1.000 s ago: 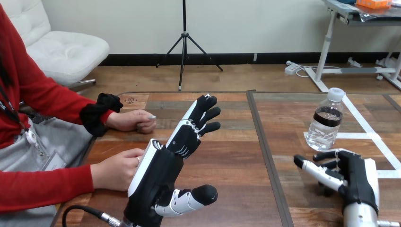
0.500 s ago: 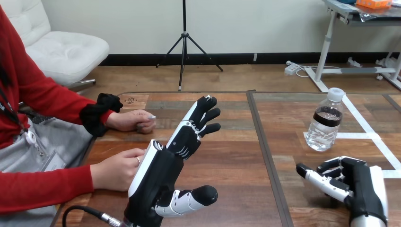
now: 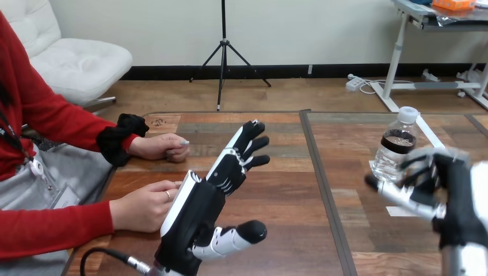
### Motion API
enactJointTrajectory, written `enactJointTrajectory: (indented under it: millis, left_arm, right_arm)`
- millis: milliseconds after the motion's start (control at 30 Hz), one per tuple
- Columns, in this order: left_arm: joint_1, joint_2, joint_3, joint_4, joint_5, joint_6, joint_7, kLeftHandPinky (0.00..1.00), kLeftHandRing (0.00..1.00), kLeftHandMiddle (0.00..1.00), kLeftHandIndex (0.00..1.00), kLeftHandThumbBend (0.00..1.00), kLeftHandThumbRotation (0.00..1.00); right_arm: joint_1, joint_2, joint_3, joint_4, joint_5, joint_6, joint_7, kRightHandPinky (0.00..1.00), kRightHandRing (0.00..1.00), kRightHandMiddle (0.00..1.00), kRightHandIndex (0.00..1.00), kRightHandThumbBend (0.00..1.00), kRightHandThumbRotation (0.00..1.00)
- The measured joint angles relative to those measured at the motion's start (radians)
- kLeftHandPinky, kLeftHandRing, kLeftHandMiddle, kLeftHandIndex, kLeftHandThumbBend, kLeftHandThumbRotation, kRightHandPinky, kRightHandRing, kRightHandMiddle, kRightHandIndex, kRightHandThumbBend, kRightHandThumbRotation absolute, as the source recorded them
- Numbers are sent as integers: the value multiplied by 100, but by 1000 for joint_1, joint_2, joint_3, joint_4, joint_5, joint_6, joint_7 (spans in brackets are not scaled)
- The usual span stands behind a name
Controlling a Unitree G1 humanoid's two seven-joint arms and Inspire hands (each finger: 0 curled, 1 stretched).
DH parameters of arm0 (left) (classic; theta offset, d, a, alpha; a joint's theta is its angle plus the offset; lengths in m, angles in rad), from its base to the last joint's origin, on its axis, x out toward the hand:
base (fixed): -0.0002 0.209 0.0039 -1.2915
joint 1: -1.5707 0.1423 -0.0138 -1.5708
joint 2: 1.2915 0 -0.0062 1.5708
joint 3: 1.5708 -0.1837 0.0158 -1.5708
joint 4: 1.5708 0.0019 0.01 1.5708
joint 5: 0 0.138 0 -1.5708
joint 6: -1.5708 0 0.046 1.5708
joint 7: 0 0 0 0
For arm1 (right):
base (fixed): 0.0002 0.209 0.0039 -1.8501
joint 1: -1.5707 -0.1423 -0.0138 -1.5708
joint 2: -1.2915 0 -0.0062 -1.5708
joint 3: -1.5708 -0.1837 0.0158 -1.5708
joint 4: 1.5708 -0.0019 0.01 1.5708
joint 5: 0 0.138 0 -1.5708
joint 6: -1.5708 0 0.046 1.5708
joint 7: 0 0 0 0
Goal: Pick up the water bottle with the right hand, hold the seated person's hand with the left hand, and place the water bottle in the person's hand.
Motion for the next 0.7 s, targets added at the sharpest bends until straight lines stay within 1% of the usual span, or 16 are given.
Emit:
enactJointTrajectory:
  millis: [100, 133, 167, 200, 233, 433, 567, 700]
  left_arm:
    - [-12, -1, 2, 5, 0, 0, 1, 86, 94, 97, 97, 91, 71]
    - [-15, -1, 3, 7, 0, 0, 1, 86, 94, 97, 97, 92, 71]
    - [-22, -1, 4, 9, 0, 0, 2, 86, 94, 97, 97, 92, 71]
    - [-25, -2, 4, 9, 0, 0, 2, 86, 94, 97, 97, 92, 71]
    - [-29, -2, 4, 11, 0, 0, 1, 86, 94, 97, 97, 92, 70]
    - [-52, -9, 5, 13, -5, 0, 0, 87, 94, 97, 97, 92, 70]
    - [-64, -16, 7, 14, -16, 0, -3, 87, 94, 97, 97, 92, 70]
    - [-73, -21, 9, 14, -20, -2, -5, 87, 94, 97, 98, 91, 70]
  right_arm:
    - [-14, -8, -4, -27, -4, -24, -3, 28, 34, 40, 45, 95, 20]
    - [-22, -10, -6, -33, -5, -30, -3, 32, 37, 43, 47, 94, 20]
    - [-35, -13, -11, -41, -5, -39, -3, 33, 39, 44, 47, 94, 20]
    - [-41, -14, -14, -44, -5, -41, -3, 33, 39, 44, 47, 94, 20]
    - [-52, -17, -18, -49, -5, -44, -3, 36, 42, 48, 50, 92, 20]
    - [-117, -52, -42, -69, -17, -46, -1, 45, 53, 57, 57, 91, 23]
    - [-164, -78, -60, -69, -30, -50, -1, 47, 56, 60, 60, 92, 24]
    - [-198, -98, -75, -69, -33, -56, 0, 49, 59, 63, 63, 92, 25]
